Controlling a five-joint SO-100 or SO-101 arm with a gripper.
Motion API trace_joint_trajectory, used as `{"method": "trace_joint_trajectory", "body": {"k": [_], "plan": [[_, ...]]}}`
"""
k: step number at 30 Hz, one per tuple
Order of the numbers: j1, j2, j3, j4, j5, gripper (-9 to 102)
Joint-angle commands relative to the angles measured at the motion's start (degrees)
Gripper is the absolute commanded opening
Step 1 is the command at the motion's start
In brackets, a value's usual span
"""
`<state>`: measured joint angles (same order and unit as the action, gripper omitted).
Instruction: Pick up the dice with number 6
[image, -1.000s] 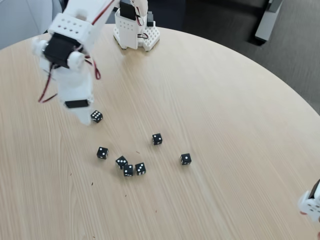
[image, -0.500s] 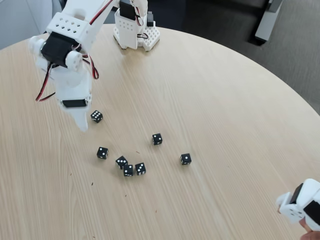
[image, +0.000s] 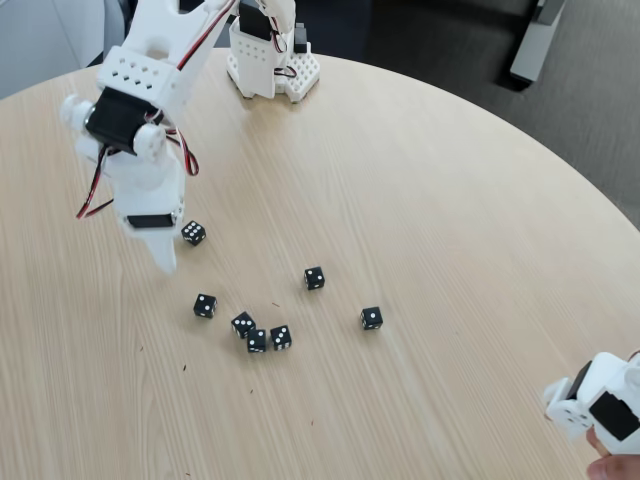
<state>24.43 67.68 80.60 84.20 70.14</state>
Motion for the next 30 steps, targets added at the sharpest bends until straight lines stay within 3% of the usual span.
{"method": "trace_joint_trajectory", "body": {"k": [1,8,17,30], "plan": [[-0.44,0.35,-1.05,-0.62,0.53,26],[-0.88,0.35,-1.05,-0.62,-0.18,26],[-8.44,0.44,-1.05,-0.62,1.67,26],[-8.7,0.35,-1.05,-0.62,0.26,20]]}}
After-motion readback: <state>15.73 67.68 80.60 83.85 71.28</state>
